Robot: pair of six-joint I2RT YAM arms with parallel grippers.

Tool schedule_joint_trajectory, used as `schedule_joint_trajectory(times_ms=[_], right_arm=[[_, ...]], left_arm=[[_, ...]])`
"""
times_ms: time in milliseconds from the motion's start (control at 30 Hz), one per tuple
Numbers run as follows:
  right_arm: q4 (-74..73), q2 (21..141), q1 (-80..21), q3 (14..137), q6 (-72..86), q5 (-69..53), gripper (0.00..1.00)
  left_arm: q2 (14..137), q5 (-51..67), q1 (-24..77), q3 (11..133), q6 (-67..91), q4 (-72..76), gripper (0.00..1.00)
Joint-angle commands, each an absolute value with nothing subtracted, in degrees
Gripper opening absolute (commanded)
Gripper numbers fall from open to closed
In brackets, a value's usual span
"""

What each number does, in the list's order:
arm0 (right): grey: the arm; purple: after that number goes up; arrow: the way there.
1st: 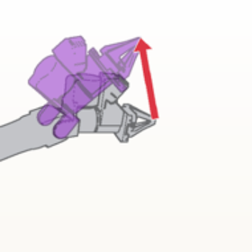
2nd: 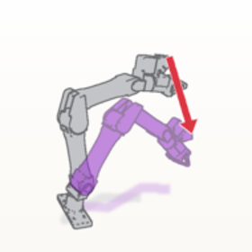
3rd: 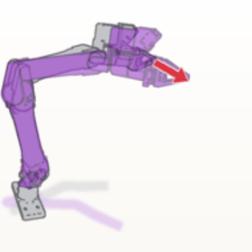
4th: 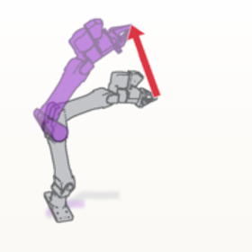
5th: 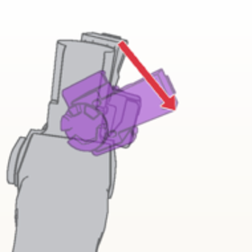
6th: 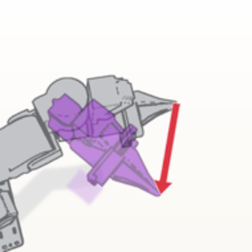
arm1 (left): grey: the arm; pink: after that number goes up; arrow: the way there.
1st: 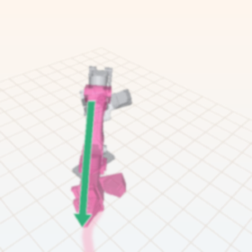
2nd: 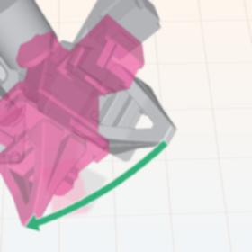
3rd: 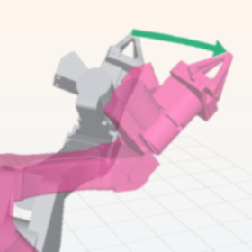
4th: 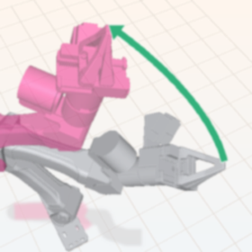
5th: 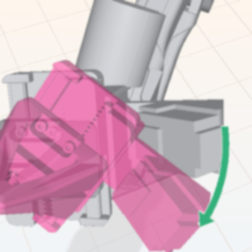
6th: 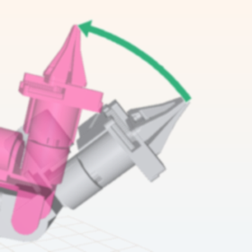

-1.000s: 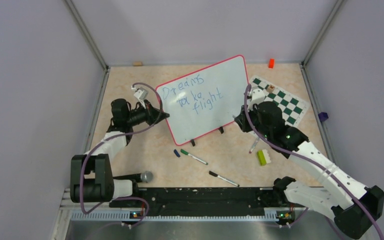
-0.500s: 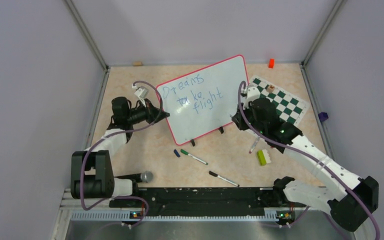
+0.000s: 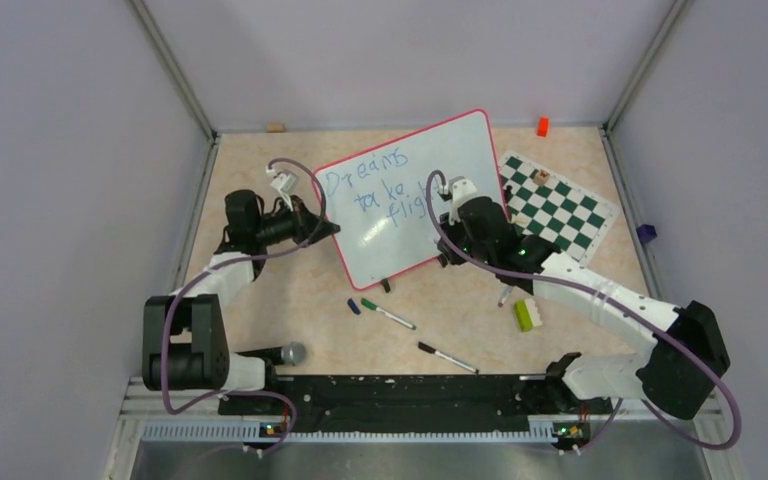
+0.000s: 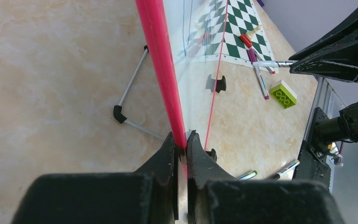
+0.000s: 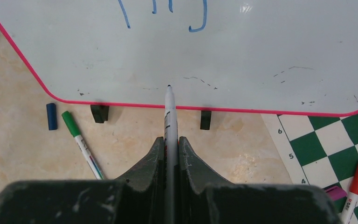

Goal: Write a sentence on the whiteboard

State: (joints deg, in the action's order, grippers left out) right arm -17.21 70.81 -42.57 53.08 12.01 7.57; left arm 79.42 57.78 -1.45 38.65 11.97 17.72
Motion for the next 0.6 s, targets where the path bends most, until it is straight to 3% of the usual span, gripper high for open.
schedule_joint_trajectory(times_ms=[0, 567], right_arm=[[-13.62, 71.25, -43.11, 55.42, 11.18, 9.85, 0.0], [-11.74, 77.26, -43.33, 57.99, 10.41, 9.7, 0.0]], left_arm=[[80.92, 53.29, -0.4, 39.67, 1.65, 15.62, 0.0], [81.24, 52.09, 1.35, 40.71, 0.44, 13.62, 0.0]])
